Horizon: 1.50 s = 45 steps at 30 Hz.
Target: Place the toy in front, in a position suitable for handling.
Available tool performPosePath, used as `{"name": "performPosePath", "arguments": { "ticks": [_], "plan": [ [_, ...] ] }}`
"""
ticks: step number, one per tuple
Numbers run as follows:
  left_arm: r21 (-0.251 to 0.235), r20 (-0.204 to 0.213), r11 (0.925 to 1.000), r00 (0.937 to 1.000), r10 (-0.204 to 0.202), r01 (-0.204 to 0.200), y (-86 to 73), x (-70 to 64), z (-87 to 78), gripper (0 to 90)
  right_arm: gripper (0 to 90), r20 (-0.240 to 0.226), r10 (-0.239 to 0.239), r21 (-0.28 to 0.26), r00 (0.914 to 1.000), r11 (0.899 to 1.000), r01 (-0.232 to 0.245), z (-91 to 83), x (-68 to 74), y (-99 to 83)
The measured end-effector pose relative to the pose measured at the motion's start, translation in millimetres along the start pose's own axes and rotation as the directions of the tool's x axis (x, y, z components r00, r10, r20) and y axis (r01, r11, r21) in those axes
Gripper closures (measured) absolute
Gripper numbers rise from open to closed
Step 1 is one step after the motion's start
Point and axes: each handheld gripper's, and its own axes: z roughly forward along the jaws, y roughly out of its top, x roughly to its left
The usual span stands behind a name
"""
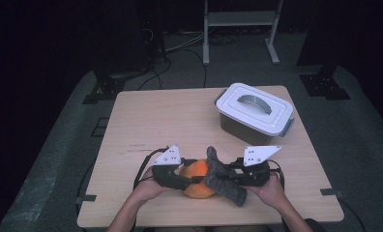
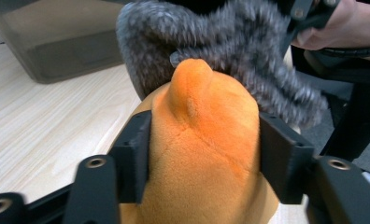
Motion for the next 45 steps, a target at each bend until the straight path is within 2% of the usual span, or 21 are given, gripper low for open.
{"name": "performPosePath", "arguments": {
  "ticks": [3,6,10,14,18,19,21,22,24,26,29,31,32,35,40,45],
  "plan": [
    [-0.033,0.005,0.9986,0.9991,-0.042,0.042,-1.4,3.5,0.2,27.0,73.0,0.007,0.009,0.014,0.9999,1.0,-0.009,1.0,-2.9,-3.2],
    [-0.024,-0.002,0.9981,0.9983,-0.058,0.058,-4.4,7.5,0.5,19.3,73.0,0.01,0.018,0.021,0.9998,1.0,-0.018,-1.0,-5.5,-6.2],
    [-0.024,0.022,0.996,0.996,-0.086,0.086,-9.8,12.9,1.0,18.7,72.9,0.013,0.036,0.026,0.9993,0.999,-0.036,-3.7,-9.0,-9.9],
    [-0.011,0.054,0.9979,0.9966,-0.063,0.063,-10.2,10.6,0.4,24.0,72.6,0.018,0.042,0.037,0.9989,0.998,-0.043,-5.0,-11.2,-11.8],
    [-0.006,0.116,0.9995,0.9928,-0.03,0.031,-10.9,7.9,-3.2,32.5,71.6,0.052,0.062,0.057,0.9967,0.996,-0.065,-8.7,-16.5,-16.5],
    [-0.009,0.118,0.9996,0.9927,-0.024,0.025,-10.6,8.1,-4.1,33.0,71.5,0.06,0.072,0.061,0.9956,0.995,-0.076,-9.9,-18.5,-18.1],
    [-0.015,0.096,0.9996,0.9952,-0.021,0.023,-10.4,9.0,-4.6,32.9,71.5,0.064,0.091,0.061,0.9938,0.994,-0.095,-11.5,-21.5,-20.7],
    [-0.01,0.067,0.9996,0.9974,-0.026,0.027,-10.6,10.4,-3.9,31.4,71.5,0.066,0.096,0.062,0.9932,0.993,-0.1,-11.7,-22.1,-21.3],
    [0.0,0.03,0.9993,0.9988,-0.039,0.039,-12.4,12.7,-1.8,25.2,71.5,0.068,0.095,0.064,0.9931,0.993,-0.099,-11.9,-22.6,-21.6],
    [-0.002,0.041,0.998,0.9971,-0.064,0.064,-15.1,14.6,0.5,24.2,71.5,0.069,0.098,0.063,0.9928,0.993,-0.102,-12.0,-23.4,-22.1],
    [0.013,0.076,0.9979,0.995,-0.064,0.063,-15.1,13.0,2.2,26.6,71.4,0.074,0.101,0.067,0.9922,0.992,-0.106,-12.6,-24.7,-23.1],
    [0.025,0.11,0.9991,0.9933,-0.038,0.035,-15.0,10.5,1.9,29.2,71.3,0.084,0.108,0.072,0.9906,0.991,-0.115,-12.9,-25.7,-23.9],
    [0.024,0.111,0.9992,0.9933,-0.033,0.03,-15.1,10.1,1.7,30.1,71.3,0.088,0.109,0.077,0.9901,0.99,-0.116,-13.3,-26.8,-24.8],
    [0.016,0.083,0.9993,0.996,-0.033,0.032,-15.3,10.7,2.7,31.8,71.3,0.091,0.123,0.073,0.9882,0.989,-0.13,-14.2,-29.3,-26.7],
    [0.02,0.027,0.9997,0.9995,-0.014,0.013,-13.5,7.0,3.4,44.5,72.9,0.093,0.115,0.054,0.989,0.991,-0.12,-17.2,-28.9,-23.6],
    [0.014,0.022,0.9999,0.9997,-0.003,0.003,-5.3,2.2,1.6,51.9,73.5,0.087,0.073,-0.051,0.9935,0.996,-0.069,-25.6,-18.6,-8.7]
  ]
}}
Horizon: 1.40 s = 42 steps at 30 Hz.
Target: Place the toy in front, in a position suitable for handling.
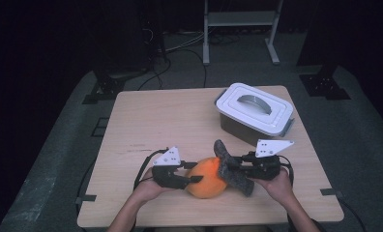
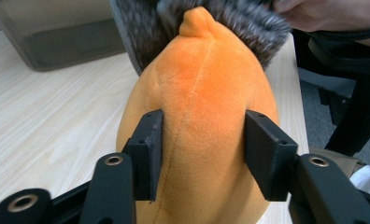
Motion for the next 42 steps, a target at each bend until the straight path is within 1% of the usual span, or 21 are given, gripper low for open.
{"name": "performPosePath", "arguments": {
  "ticks": [2,4,5,7,9,12,15,17,19,20,22,24,26,28,30,31,34,36,38,40,42],
  "plan": [
    [-0.006,0.003,0.9999,0.9999,0.013,-0.013,3.3,-2.4,-1.6,53.1,73.5,-0.008,-0.023,-0.022,0.9997,1.0,0.022,-0.5,6.0,5.3],
    [-0.007,0.012,0.9999,0.9999,0.01,-0.01,3.9,-3.2,-1.6,53.4,73.5,-0.012,-0.037,0.0,0.9992,0.999,0.037,2.9,8.9,6.0],
    [0.0,0.016,0.9999,0.9998,0.012,-0.012,3.1,-2.8,-1.1,53.3,73.5,-0.013,-0.037,0.014,0.9992,0.999,0.037,5.2,8.6,4.0],
    [-0.007,0.02,1.0,0.9998,0.005,-0.005,1.0,-1.7,0.8,51.6,73.6,-0.026,-0.013,0.029,0.9996,0.999,0.013,7.7,4.5,-0.7],
    [-0.013,0.018,0.9999,0.9998,0.001,-0.001,1.3,-0.2,1.1,46.7,73.6,-0.018,-0.007,0.051,0.9998,0.999,0.008,7.5,1.0,-3.5],
    [-0.007,-0.013,1.0,0.9999,-0.007,0.006,-0.8,3.0,0.9,35.4,73.6,-0.008,0.015,0.068,0.9998,0.998,-0.015,6.2,-3.5,-8.6],
    [0.001,-0.023,0.9989,0.9987,-0.046,0.046,-6.2,8.7,2.9,25.2,73.6,-0.007,0.037,0.074,0.9993,0.997,-0.037,3.7,-8.4,-12.5],
    [0.01,-0.005,0.9966,0.9966,-0.082,0.082,-9.5,12.2,5.8,21.2,73.5,-0.006,0.044,0.077,0.999,0.996,-0.043,2.9,-9.9,-13.8],
    [0.014,0.022,0.9963,0.9961,-0.085,0.085,-11.9,12.7,8.8,22.5,73.4,-0.006,0.045,0.08,0.999,0.996,-0.044,2.7,-10.1,-14.0],
    [0.016,0.025,0.9968,0.9966,-0.079,0.078,-12.2,11.9,9.2,25.6,73.4,-0.005,0.041,0.083,0.9991,0.996,-0.041,2.8,-9.9,-13.7],
    [0.021,0.021,0.9981,0.9981,-0.059,0.058,-10.2,9.4,7.0,36.7,73.5,0.002,0.034,0.084,0.9994,0.996,-0.034,2.8,-8.9,-12.4],
    [0.023,0.012,0.9989,0.9991,-0.041,0.041,-6.5,6.8,3.5,44.6,73.7,0.013,0.011,0.071,0.9998,0.997,-0.012,0.8,-5.9,-8.7],
    [0.018,0.004,0.9995,0.9997,-0.025,0.025,-2.5,4.3,0.2,48.1,73.8,0.023,-0.017,0.042,0.9996,0.999,0.016,-2.2,-1.4,-2.5],
    [0.015,-0.003,0.9998,0.9999,-0.013,0.013,0.8,2.2,-1.1,50.6,73.8,0.018,-0.036,-0.003,0.9992,0.999,0.036,-3.8,3.8,3.5],
    [0.005,-0.001,1.0,1.0,-0.002,0.002,4.3,0.1,-3.4,51.9,73.8,0.007,-0.049,-0.014,0.9988,0.999,0.049,-2.2,8.0,7.1],
    [0.0,0.001,1.0,1.0,0.002,-0.002,5.7,-0.8,-4.6,52.5,73.8,0.002,-0.059,-0.006,0.9983,0.998,0.059,-0.4,10.6,8.4],
    [-0.002,0.006,1.0,1.0,0.004,-0.004,5.6,-1.7,-4.1,51.5,73.7,-0.014,-0.068,0.047,0.9976,0.997,0.069,8.9,13.5,5.7],
    [-0.005,0.014,1.0,0.9999,-0.005,0.005,3.5,-0.1,-2.8,48.2,73.7,-0.027,-0.051,0.076,0.9983,0.996,0.053,13.3,11.2,1.6],
    [-0.012,0.011,0.9998,0.9999,-0.013,0.013,3.0,1.7,-2.4,41.7,73.8,-0.025,-0.044,0.086,0.9987,0.995,0.046,12.6,8.4,-0.6],
    [-0.003,-0.002,0.9999,0.9999,-0.016,0.016,1.9,2.8,-1.6,32.7,73.8,-0.027,-0.026,0.092,0.9993,0.995,0.029,10.9,5.2,-3.1],
    [0.002,-0.004,0.9998,0.9997,-0.022,0.022,-0.5,4.2,-0.2,27.0,73.8,-0.028,-0.011,0.105,0.9995,0.994,0.014,9.2,1.5,-6.8]
  ]
}}
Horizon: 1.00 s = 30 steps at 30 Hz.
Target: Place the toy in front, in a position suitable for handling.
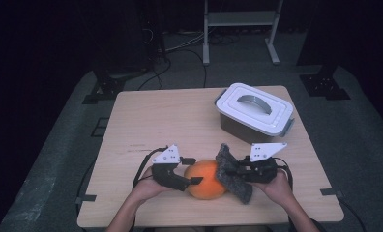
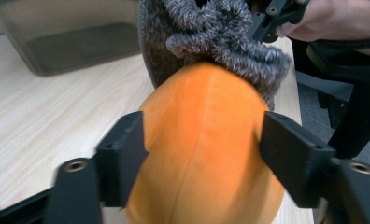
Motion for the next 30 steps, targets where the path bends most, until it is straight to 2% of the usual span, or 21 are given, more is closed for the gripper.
{"name": "performPosePath", "arguments": {
  "ticks": [4,7,8,10,12,15,18,21,23,25,28,30],
  "plan": [
    [0.015,0.02,0.9988,0.9987,-0.048,0.047,-6.0,4.8,6.3,17.8,73.8,-0.004,0.031,0.011,0.9995,0.999,-0.031,-4.0,-6.1,-5.3],
    [0.023,0.047,0.9985,0.9977,-0.05,0.049,-8.6,5.3,9.1,17.2,73.7,-0.006,0.032,0.015,0.9995,0.999,-0.032,-4.3,-6.8,-6.1],
    [0.023,0.055,0.9988,0.9974,-0.045,0.044,-9.1,4.8,8.9,19.9,73.6,-0.005,0.032,0.016,0.9995,0.999,-0.032,-4.0,-6.4,-5.8],
    [0.026,0.046,0.9996,0.9989,-0.007,0.006,-7.4,1.3,6.4,33.8,73.7,-0.003,0.031,0.015,0.9995,0.999,-0.031,-3.5,-6.0,-5.2],
    [0.034,0.039,0.9994,0.9992,0.005,-0.007,-3.4,-0.8,3.0,41.4,73.8,0.002,0.019,0.004,0.9998,1.0,-0.019,-4.3,-3.8,-2.9],
    [0.027,0.026,0.9993,0.9993,0.027,-0.027,4.7,-5.1,-3.9,45.7,74.2,0.015,-0.02,-0.034,0.9997,0.999,0.021,-6.2,3.5,5.3],
    [0.025,0.03,0.9985,0.9984,0.047,-0.048,10.6,-8.7,-8.2,47.3,74.3,-0.015,-0.035,-0.08,0.9993,0.996,0.034,-4.4,10.9,12.8],
    [0.021,0.032,0.9983,0.9981,0.053,-0.054,13.0,-11.0,-10.1,47.4,74.2,-0.028,-0.074,-0.065,0.9969,0.995,0.072,3.7,20.6,18.3],
    [0.019,0.03,0.9986,0.9984,0.048,-0.049,11.1,-10.1,-8.8,46.3,74.2,-0.033,-0.07,-0.041,0.997,0.997,0.069,7.4,20.2,15.9],
    [0.01,0.032,0.9992,0.9987,0.039,-0.039,9.6,-8.6,-6.7,42.2,74.1,-0.044,-0.046,-0.019,0.998,0.999,0.045,10.0,16.4,11.3],
    [-0.007,0.031,0.9994,0.999,0.033,-0.033,9.5,-7.9,-4.7,30.5,74.2,-0.038,-0.034,0.003,0.9987,0.999,0.034,10.5,12.2,5.8],
    [0.008,0.025,0.9996,0.9994,0.025,-0.026,8.1,-6.0,-3.2,20.6,74.1,-0.039,-0.024,0.005,0.999,1.0,0.024,9.5,10.0,3.1]
  ]
}}
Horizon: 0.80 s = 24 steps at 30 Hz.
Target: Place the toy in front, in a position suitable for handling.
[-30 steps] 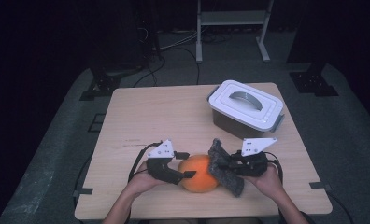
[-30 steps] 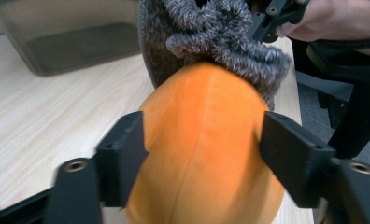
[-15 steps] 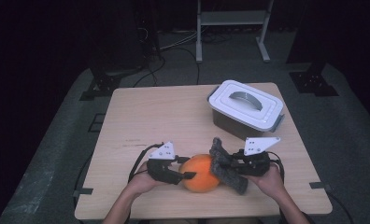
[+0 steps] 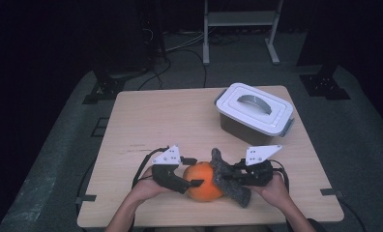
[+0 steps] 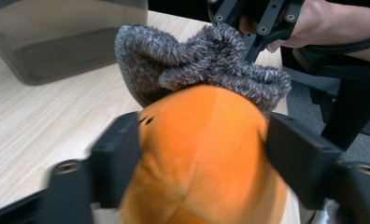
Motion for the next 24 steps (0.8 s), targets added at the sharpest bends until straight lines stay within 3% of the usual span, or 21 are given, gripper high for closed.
{"name": "performPosePath", "arguments": {
  "ticks": [7,8,11,13,15,16,18,20,24],
  "plan": [
    [-0.005,0.047,0.9981,0.997,-0.061,0.062,-13.6,11.0,4.3,15.1,74.0,0.019,0.052,0.008,0.9985,0.999,-0.052,-5.2,-10.9,-10.2],
    [-0.007,0.059,0.9985,0.9969,-0.053,0.053,-14.0,10.7,4.7,18.7,73.9,0.018,0.058,0.003,0.9981,0.998,-0.058,-5.3,-12.1,-11.1],
    [0.0,0.033,0.9993,0.9988,-0.037,0.037,-11.0,8.0,2.0,36.5,74.0,0.022,0.062,0.006,0.9979,0.998,-0.062,-5.5,-12.2,-10.2],
    [0.002,0.02,0.9995,0.9993,-0.033,0.033,-8.4,7.3,-1.5,43.4,74.2,0.026,0.054,-0.005,0.9982,0.999,-0.054,-7.7,-11.2,-7.1],
    [-0.003,-0.008,0.9995,0.9995,-0.031,0.031,-3.5,5.8,-6.8,46.0,74.5,0.051,0.03,-0.038,0.9983,0.999,-0.028,-12.4,-7.8,-1.0],
    [0.0,-0.021,0.9997,0.9995,-0.023,0.023,-1.7,4.9,-8.1,46.5,74.5,0.041,0.021,-0.083,0.9989,0.996,-0.018,-15.2,-4.7,4.1],
    [0.005,-0.029,0.9999,0.9995,-0.009,0.009,1.9,2.4,-9.6,47.5,74.6,0.021,0.015,-0.123,0.9997,0.992,-0.012,-15.9,-0.3,10.0],
    [-0.005,-0.02,1.0,0.9998,-0.005,0.005,3.5,0.0,-10.1,47.6,74.5,0.013,-0.005,-0.124,0.9999,0.992,0.007,-13.0,4.1,14.3],
    [0.011,-0.015,0.9999,0.9999,0.006,-0.006,2.2,-1.2,-6.9,46.0,74.3,0.004,-0.012,-0.055,0.9999,0.998,0.012,1.0,5.3,10.5]
  ]
}}
